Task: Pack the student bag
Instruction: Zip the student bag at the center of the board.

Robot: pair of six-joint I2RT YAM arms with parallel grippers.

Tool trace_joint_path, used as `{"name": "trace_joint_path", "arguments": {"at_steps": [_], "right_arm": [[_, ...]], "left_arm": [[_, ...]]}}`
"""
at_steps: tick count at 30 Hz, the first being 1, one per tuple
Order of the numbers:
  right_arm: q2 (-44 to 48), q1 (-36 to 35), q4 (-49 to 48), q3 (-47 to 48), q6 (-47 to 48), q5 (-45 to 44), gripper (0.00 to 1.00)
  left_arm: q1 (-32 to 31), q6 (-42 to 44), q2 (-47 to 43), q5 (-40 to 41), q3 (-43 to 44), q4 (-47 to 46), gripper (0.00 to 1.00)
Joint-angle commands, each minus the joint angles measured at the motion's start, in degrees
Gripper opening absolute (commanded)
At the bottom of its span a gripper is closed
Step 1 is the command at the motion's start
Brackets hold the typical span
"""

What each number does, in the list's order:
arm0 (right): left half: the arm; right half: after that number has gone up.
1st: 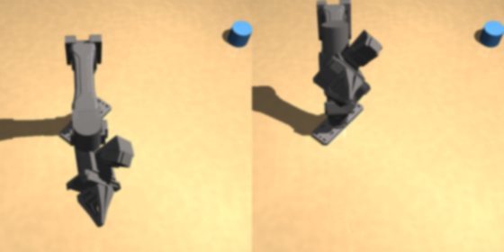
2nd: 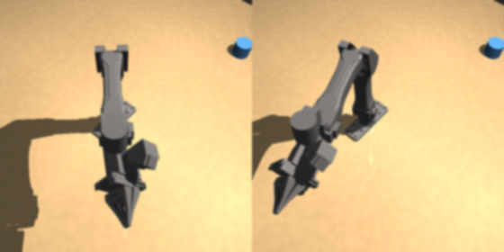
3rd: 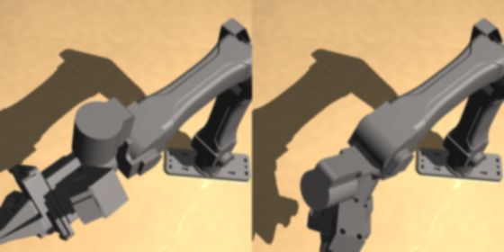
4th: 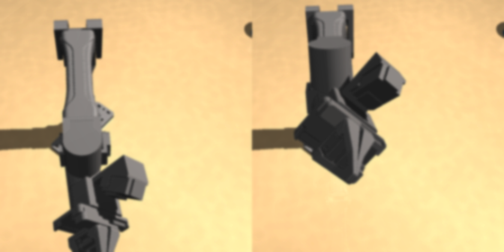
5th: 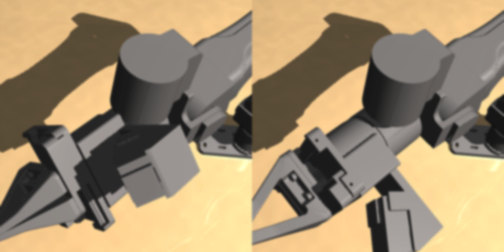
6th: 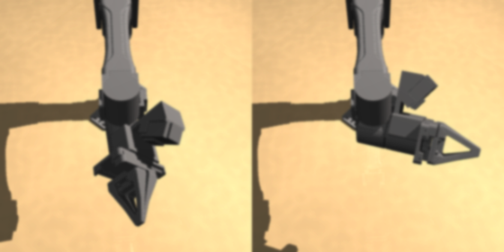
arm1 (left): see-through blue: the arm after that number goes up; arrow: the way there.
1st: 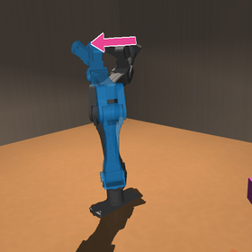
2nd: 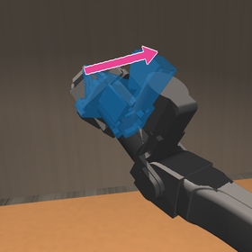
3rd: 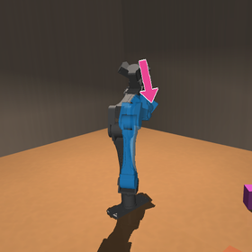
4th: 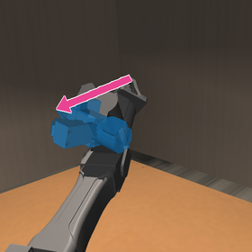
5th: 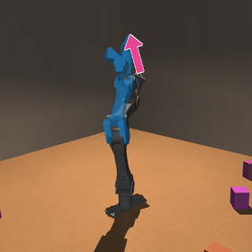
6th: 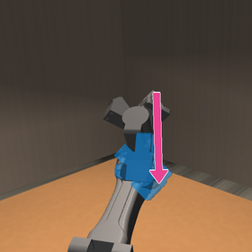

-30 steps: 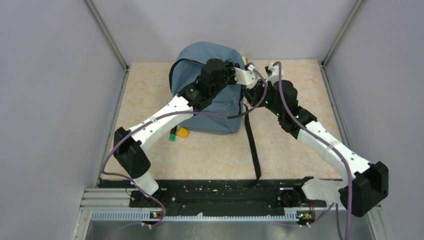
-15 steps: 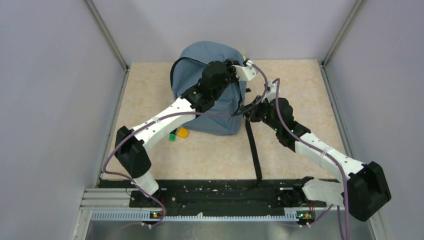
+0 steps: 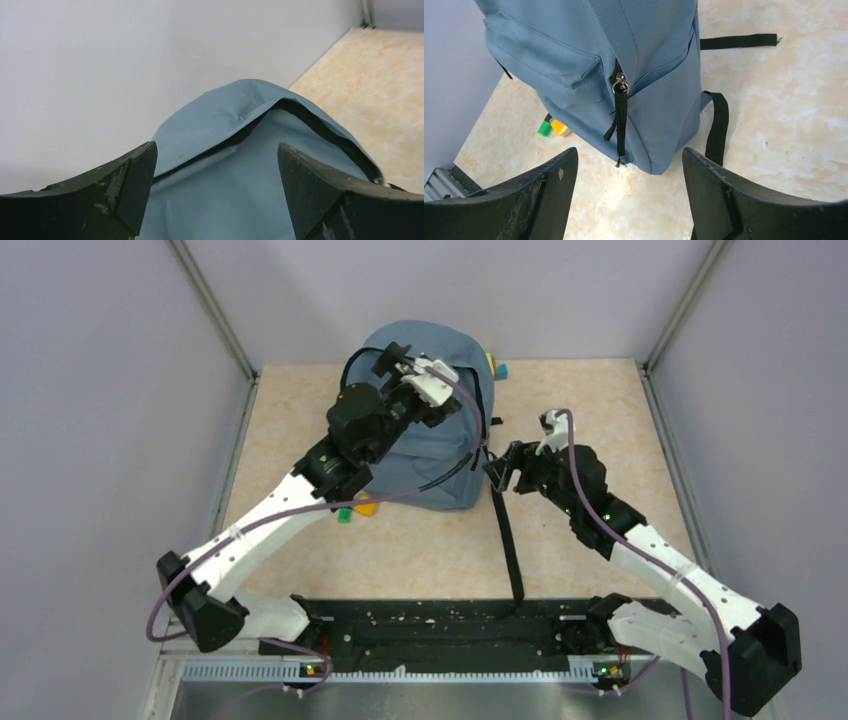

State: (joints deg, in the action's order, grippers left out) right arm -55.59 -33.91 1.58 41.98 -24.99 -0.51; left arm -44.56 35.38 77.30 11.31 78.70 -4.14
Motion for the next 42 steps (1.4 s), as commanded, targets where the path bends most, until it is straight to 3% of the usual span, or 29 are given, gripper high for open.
{"name": "trace_joint_path", "arguments": {"at_steps": [1, 8, 12, 15, 19, 22, 24, 31, 42], "right_arm": [[3.76, -0.47, -1.94, -1.37, 3.28, -2.05, 0.76], [7.76, -0.50, -2.72, -2.94, 4.91, -4.88, 0.77], [9.79, -0.50, -3.85, -4.53, 4.97, -6.04, 0.78], [10.23, -0.54, -3.87, -4.72, 4.98, -6.25, 0.77], [10.08, -0.54, -4.40, -4.54, 4.50, -5.78, 0.77], [10.06, -0.54, -4.99, -4.53, 3.73, -4.67, 0.76], [10.11, -0.54, -5.01, -4.66, 3.34, -4.52, 0.76], [9.77, -0.56, -5.12, -5.24, 3.19, -5.27, 0.76], [8.22, -0.54, -5.89, -3.83, 2.88, -5.09, 0.75]], "left_arm": [[-0.01, -13.50, -7.90, 0.45, -4.55, 3.93, 0.95], [0.53, -37.82, -24.31, 11.79, -20.34, 19.61, 0.98], [2.36, -52.29, -34.04, 13.75, -27.79, 30.97, 0.98], [5.93, -57.18, -40.27, 12.36, -32.90, 34.67, 0.98], [15.71, -56.39, -43.63, 2.54, -39.27, 32.14, 0.98], [24.28, -56.88, -40.18, -5.77, -40.99, 28.69, 0.98], [26.75, -57.78, -37.80, -9.62, -41.39, 24.24, 0.97], [27.24, -57.07, -33.66, -13.14, -43.38, 9.87, 0.93], [27.27, -52.28, -23.19, -9.80, -38.75, 5.12, 0.81]]}}
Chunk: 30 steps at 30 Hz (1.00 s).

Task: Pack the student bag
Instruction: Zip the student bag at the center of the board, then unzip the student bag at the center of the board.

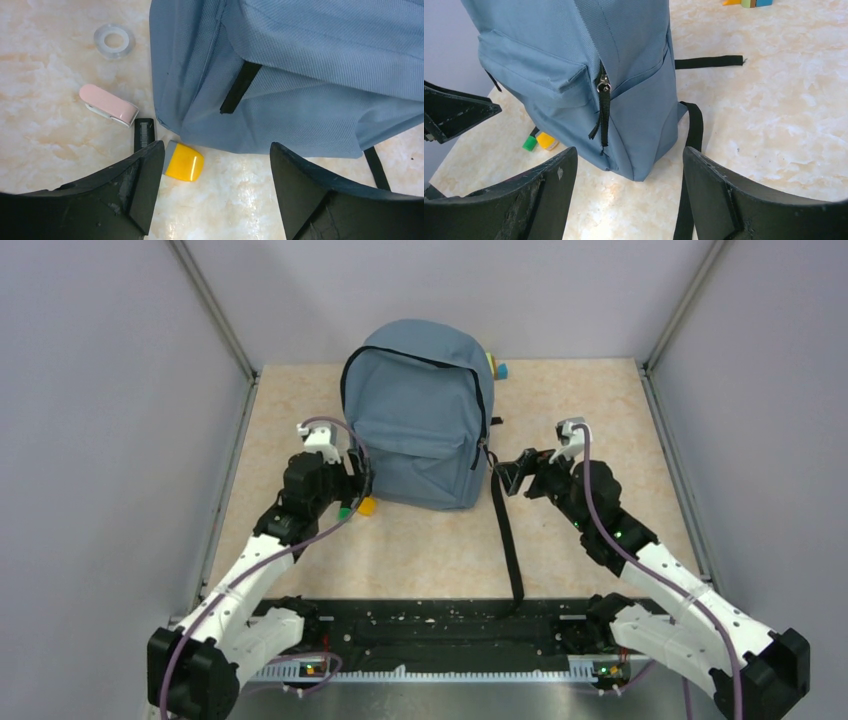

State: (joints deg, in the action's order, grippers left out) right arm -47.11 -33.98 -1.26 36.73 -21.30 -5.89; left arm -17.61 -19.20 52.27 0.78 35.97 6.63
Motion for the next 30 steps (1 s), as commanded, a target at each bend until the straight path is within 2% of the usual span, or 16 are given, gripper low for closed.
{"name": "trace_joint_path", "arguments": {"at_steps": [1, 8, 16, 24, 30], "right_arm": [[-0.34, -0.48, -3.05, 1.37, -0.84, 0.30, 0.75], [-0.55, -0.48, -2.88, 1.24, -1.45, 0.44, 0.75], [-0.53, -0.48, -1.90, 1.41, -1.61, 0.38, 0.75], [-0.17, -0.47, -1.14, 1.15, -1.73, 0.18, 0.74], [-0.50, -0.50, -1.73, 0.95, -1.36, -0.14, 0.74]], "left_arm": [[0.37, 2.71, 2.51, 0.41, 4.40, -6.01, 0.79], [0.96, 7.22, 6.61, -1.84, 5.52, -9.26, 0.63], [0.99, 10.57, 9.36, -4.14, 7.99, -9.52, 0.39], [1.01, 11.55, 7.59, -4.55, 5.81, -10.12, 0.00], [1.01, 11.84, 7.31, -5.87, 5.62, -7.32, 0.00]]}}
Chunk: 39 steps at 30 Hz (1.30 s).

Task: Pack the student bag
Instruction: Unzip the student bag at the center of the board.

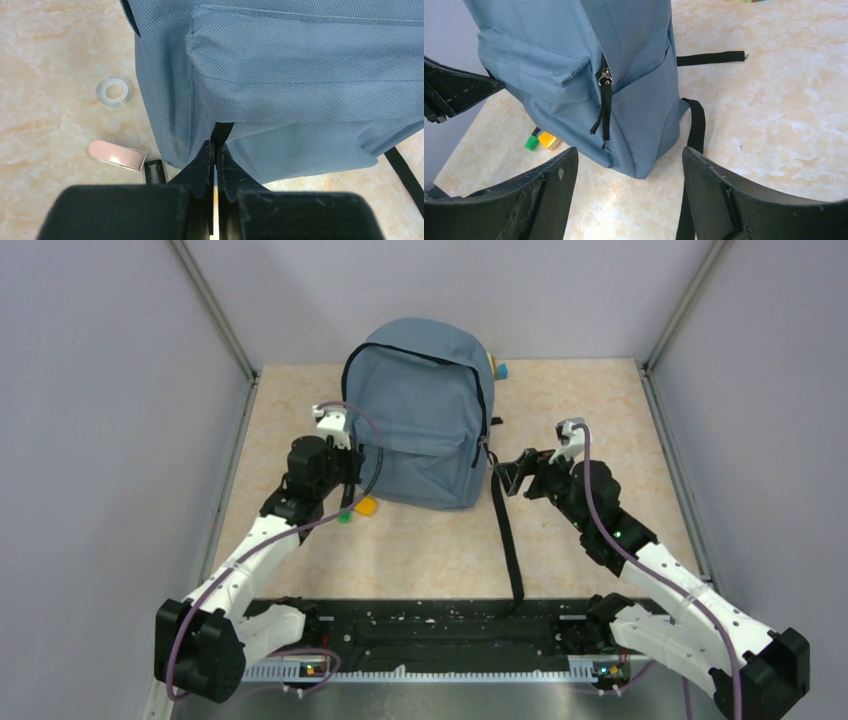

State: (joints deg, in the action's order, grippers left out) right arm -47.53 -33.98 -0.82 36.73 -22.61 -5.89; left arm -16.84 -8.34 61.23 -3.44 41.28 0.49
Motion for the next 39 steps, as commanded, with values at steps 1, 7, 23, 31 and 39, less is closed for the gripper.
{"name": "trace_joint_path", "arguments": {"at_steps": [1, 7, 23, 31, 39], "right_arm": [[-0.48, -0.49, -2.54, 0.97, 0.03, -0.18, 0.74], [-3.39, -0.48, -6.65, 2.77, 3.47, -0.15, 0.79], [-24.46, -0.37, -15.28, 21.82, 14.51, -2.11, 0.80], [-30.36, -0.45, -14.38, 25.69, 16.92, 0.48, 0.03], [-29.72, -1.47, -15.92, 24.35, 15.21, 3.92, 0.00]], "left_arm": [[0.23, 1.01, -1.45, -2.41, 0.27, -0.83, 0.00], [0.14, -0.37, -1.24, -4.12, -0.47, 1.65, 0.00], [0.14, -1.80, -2.39, -4.91, -1.99, 1.98, 0.00], [0.07, -5.20, -1.82, -6.77, -1.89, 0.71, 0.00], [-1.65, -11.32, 0.15, -7.77, -1.64, -2.31, 0.00]]}}
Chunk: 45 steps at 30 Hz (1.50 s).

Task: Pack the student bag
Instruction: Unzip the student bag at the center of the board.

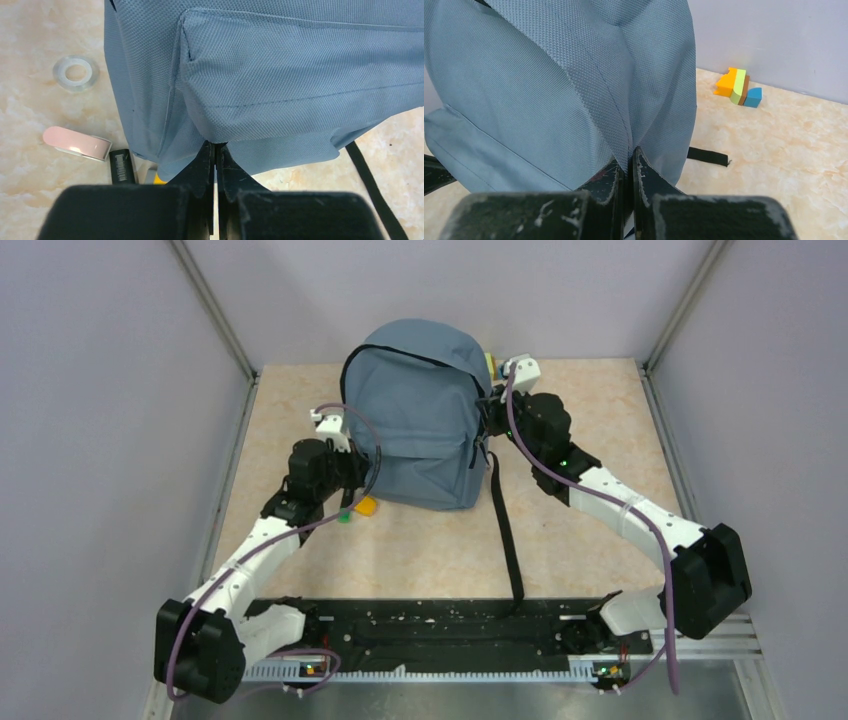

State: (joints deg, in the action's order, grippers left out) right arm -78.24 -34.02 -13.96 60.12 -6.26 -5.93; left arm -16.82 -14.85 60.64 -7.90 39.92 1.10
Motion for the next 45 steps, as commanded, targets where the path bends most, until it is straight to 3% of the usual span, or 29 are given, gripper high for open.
{"name": "trace_joint_path", "arguments": {"at_steps": [1, 4, 10, 13, 18, 23, 30, 40, 45], "right_arm": [[0.98, -1.55, -2.90, 0.94, -1.18, 4.02, 0.00], [0.98, -1.73, -3.17, 0.89, -1.31, 4.46, 0.00], [0.64, -1.88, -3.19, 1.23, -1.44, 5.51, 0.00], [0.63, -1.93, -3.09, 1.25, -1.43, 5.65, 0.00], [0.67, -1.92, -2.82, 1.32, -1.24, 5.63, 0.00], [1.01, -1.93, -2.86, 1.29, -1.34, 5.66, 0.00], [0.81, -2.14, -3.40, 1.05, -2.07, 5.65, 0.00], [0.16, -2.67, -4.39, 0.86, -2.84, 5.67, 0.00], [0.04, -2.94, -4.60, 0.96, -2.93, 5.67, 0.00]], "left_arm": [[-1.98, -5.44, 0.74, -3.10, -0.03, -2.57, 0.00], [-2.77, -6.97, -0.71, 0.00, 0.99, 1.36, 0.00], [-2.99, -5.92, -6.68, 13.56, 1.36, 10.90, 0.00], [-2.98, -5.08, -9.08, 13.18, 1.93, 14.46, 0.00], [-2.99, -5.33, -12.47, 5.91, 1.47, 15.06, 0.02], [-3.02, -5.71, -13.03, 3.07, -0.04, 9.49, 0.00], [-3.58, -9.84, -5.97, -5.07, 0.51, 0.91, 0.00], [-15.33, -14.15, 3.15, 4.53, 3.65, -10.11, 0.00], [-20.64, -17.89, 9.56, 4.42, 5.94, -18.59, 0.00]]}}
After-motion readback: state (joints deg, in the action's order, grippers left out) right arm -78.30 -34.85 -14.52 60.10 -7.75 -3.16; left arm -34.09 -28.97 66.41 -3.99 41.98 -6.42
